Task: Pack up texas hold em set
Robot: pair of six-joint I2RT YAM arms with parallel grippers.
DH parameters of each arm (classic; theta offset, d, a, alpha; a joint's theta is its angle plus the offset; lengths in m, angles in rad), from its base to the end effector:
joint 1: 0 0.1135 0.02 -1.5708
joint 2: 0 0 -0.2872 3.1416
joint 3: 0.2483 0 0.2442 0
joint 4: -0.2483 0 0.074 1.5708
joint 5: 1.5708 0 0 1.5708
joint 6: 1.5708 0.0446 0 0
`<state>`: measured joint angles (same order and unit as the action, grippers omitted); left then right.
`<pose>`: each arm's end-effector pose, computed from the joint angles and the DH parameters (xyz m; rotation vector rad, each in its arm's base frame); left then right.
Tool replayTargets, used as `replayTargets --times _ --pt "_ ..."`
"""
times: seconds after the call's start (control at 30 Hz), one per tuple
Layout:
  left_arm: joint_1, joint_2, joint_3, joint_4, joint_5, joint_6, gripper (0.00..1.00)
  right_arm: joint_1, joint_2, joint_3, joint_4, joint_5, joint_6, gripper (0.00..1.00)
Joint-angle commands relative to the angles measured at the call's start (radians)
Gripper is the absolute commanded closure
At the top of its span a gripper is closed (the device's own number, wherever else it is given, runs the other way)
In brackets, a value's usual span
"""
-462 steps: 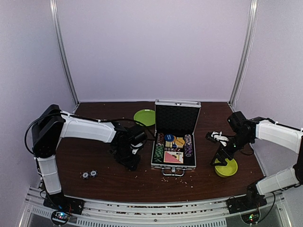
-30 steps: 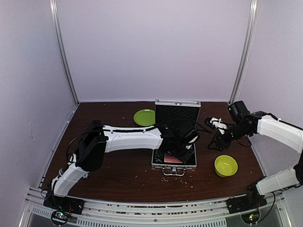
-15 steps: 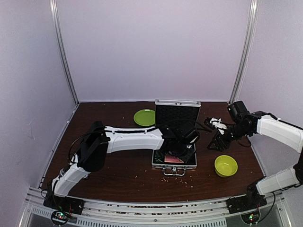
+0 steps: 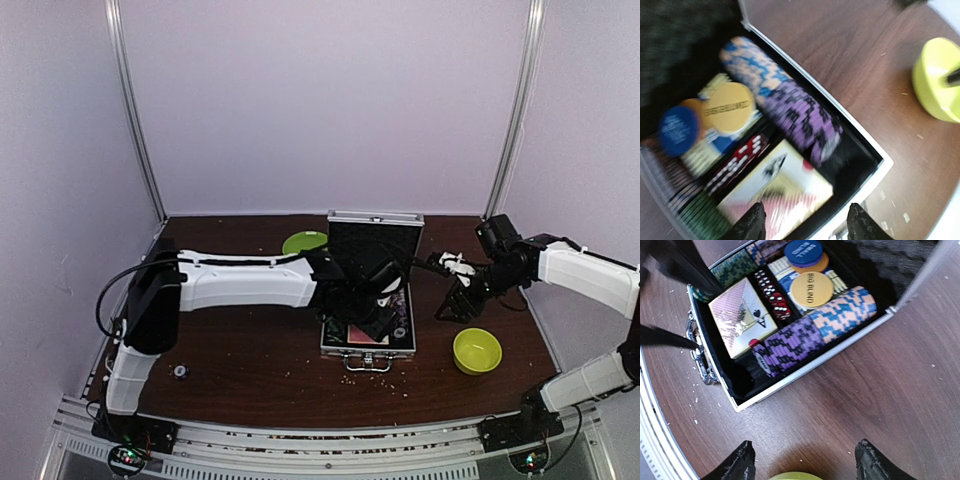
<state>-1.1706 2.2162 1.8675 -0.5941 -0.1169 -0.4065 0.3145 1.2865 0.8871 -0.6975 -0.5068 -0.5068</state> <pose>0.2016 -0.4633 0.2227 0.9150 2.4087 -0.4872 0.2143 0.0925 0.2519 -1.1699 2.2856 0.6012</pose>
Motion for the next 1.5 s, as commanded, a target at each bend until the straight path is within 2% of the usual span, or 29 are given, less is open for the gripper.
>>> replayTargets --times 0.0,0.13,0.27,0.5,0.77,1.03,1.2,1.47 --pt "0.002 -0.202 -0.128 -0.034 -0.063 0.013 0.42 0.076 0.050 0.041 -0.008 0.049 -0.014 0.31" --pt "0.002 -0.330 -0.323 -0.099 -0.140 -0.046 0.46 0.168 0.118 0.077 0.019 0.163 0.000 0.30" --pt "0.004 -0.448 -0.541 -0.118 -0.186 -0.185 0.44 0.258 0.187 0.106 0.059 0.281 -0.003 0.30" --pt "0.057 -0.618 -0.805 -0.162 -0.163 -0.423 0.40 0.346 0.329 0.178 0.065 0.399 0.012 0.29" --pt "0.149 -0.763 -0.940 -0.196 -0.168 -0.500 0.38 0.356 0.425 0.232 0.096 0.494 0.067 0.29" --pt "0.203 -0.821 -0.982 -0.226 -0.168 -0.515 0.37 0.324 0.473 0.288 0.109 0.555 0.115 0.30" --pt "0.240 -0.832 -1.010 -0.260 -0.136 -0.521 0.35 0.322 0.465 0.283 0.077 0.474 0.084 0.30" --pt "0.329 -0.898 -1.034 -0.361 -0.088 -0.511 0.29 0.317 0.352 0.298 -0.071 0.283 0.037 0.29"
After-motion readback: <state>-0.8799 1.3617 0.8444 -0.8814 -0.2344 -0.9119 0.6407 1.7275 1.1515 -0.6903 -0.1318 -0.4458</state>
